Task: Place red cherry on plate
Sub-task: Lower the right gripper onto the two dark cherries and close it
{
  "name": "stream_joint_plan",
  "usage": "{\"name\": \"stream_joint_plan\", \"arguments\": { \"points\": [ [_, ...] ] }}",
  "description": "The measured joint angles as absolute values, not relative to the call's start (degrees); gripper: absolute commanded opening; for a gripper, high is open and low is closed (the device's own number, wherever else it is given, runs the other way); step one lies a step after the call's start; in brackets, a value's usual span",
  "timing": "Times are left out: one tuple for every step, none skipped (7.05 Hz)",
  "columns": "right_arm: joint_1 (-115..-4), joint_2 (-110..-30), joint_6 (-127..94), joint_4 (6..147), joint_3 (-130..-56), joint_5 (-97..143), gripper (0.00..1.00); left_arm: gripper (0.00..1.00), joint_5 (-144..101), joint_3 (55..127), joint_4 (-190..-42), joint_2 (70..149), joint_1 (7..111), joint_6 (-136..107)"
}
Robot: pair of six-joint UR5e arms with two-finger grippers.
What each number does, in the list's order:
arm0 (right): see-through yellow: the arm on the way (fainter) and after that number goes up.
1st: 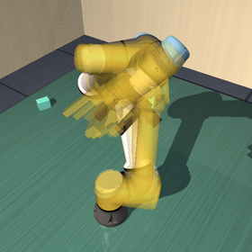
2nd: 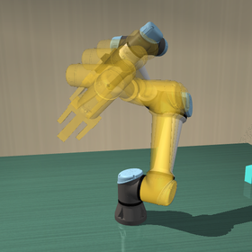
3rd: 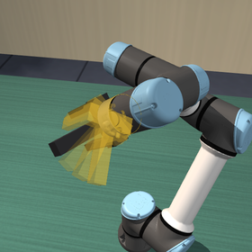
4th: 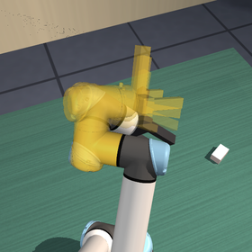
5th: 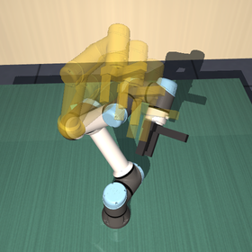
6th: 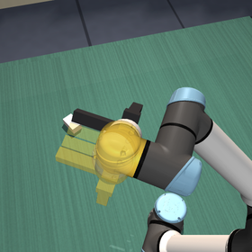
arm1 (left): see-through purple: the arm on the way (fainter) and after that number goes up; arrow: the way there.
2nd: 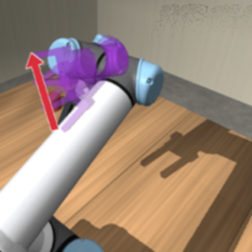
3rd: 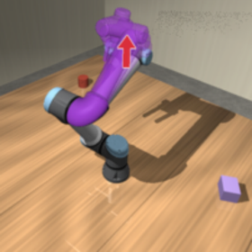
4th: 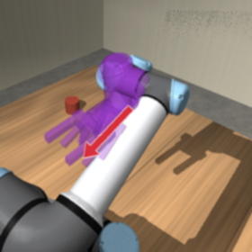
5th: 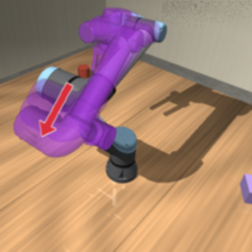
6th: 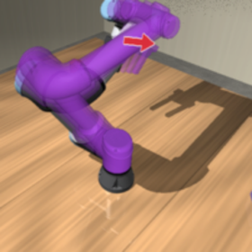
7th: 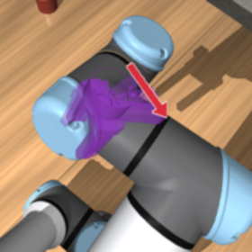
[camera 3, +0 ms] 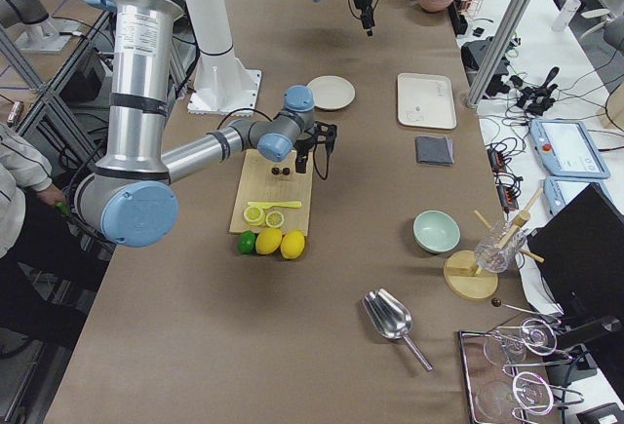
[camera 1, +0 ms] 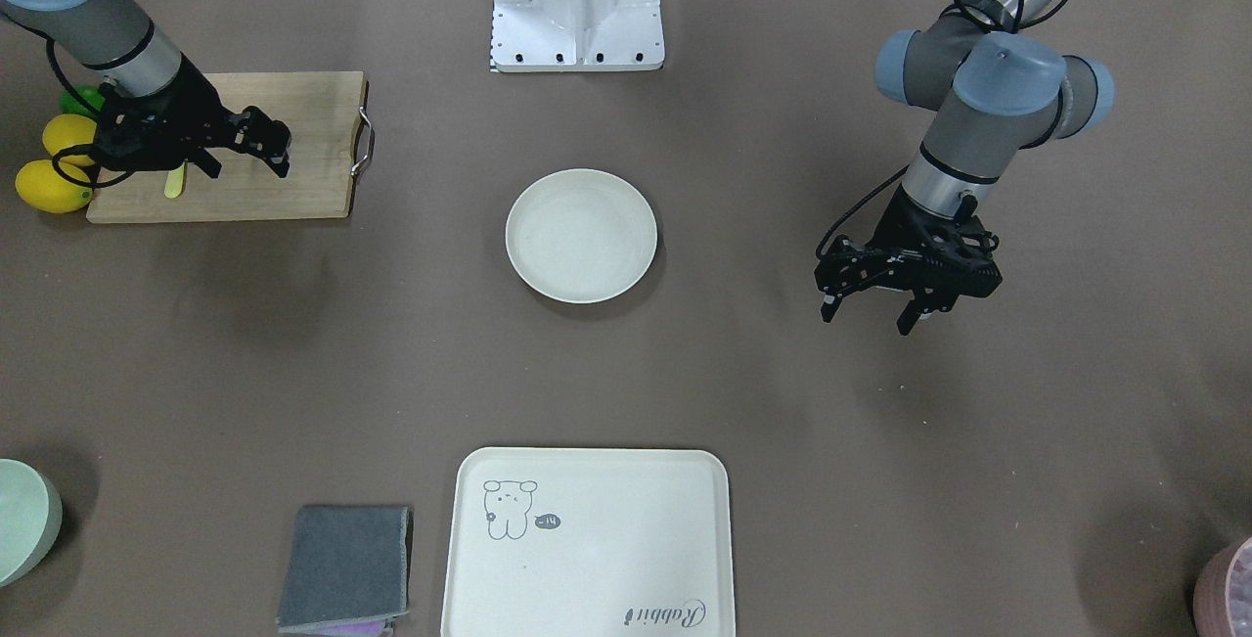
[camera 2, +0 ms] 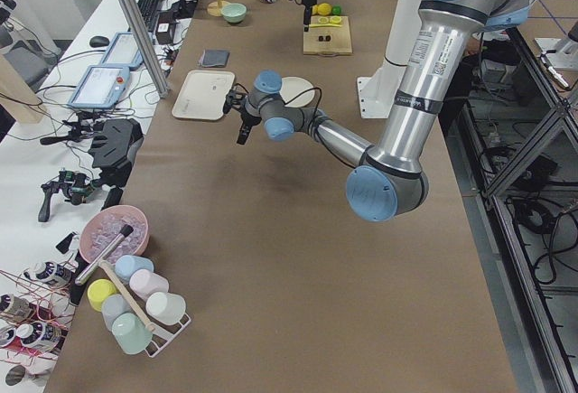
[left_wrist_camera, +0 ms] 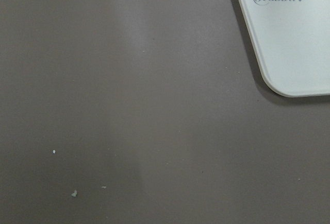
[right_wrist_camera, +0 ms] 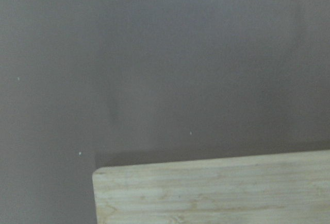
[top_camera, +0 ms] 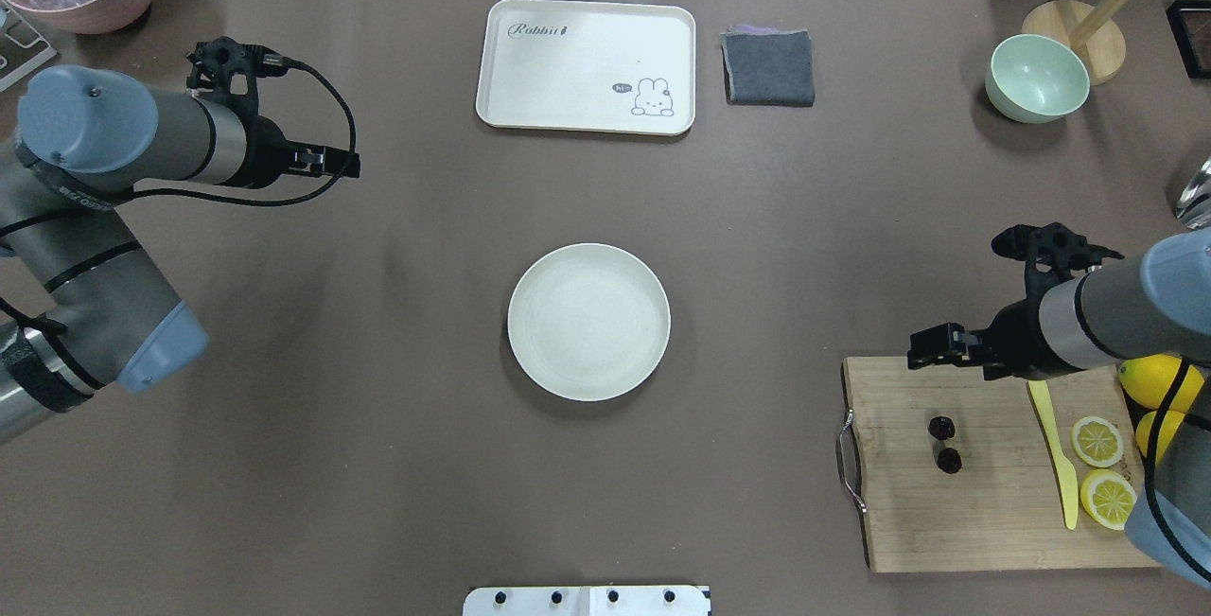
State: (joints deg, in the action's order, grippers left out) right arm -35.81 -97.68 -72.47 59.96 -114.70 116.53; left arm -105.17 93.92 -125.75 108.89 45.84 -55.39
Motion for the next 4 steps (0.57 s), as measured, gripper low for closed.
{"name": "stream_joint_plan", "arguments": {
  "points": [
    [-33.17,-98.82,-72.81,59.89,-114.95,115.99,1.00,0.98,-105.12,94.13,-125.67,108.71,45.87,-55.35],
    [-31.42,-100.44,-72.88,59.86,-115.51,115.83,0.99,0.98,-105.04,94.18,-125.55,108.69,45.87,-54.89],
    [-29.97,-102.07,-72.90,59.86,-116.41,115.76,0.85,0.98,-104.98,94.20,-125.47,108.69,45.88,-54.04],
    [-28.66,-103.25,-72.97,59.86,-117.27,115.70,0.50,0.98,-104.96,94.21,-125.44,108.68,45.88,-53.46]
  ]
}}
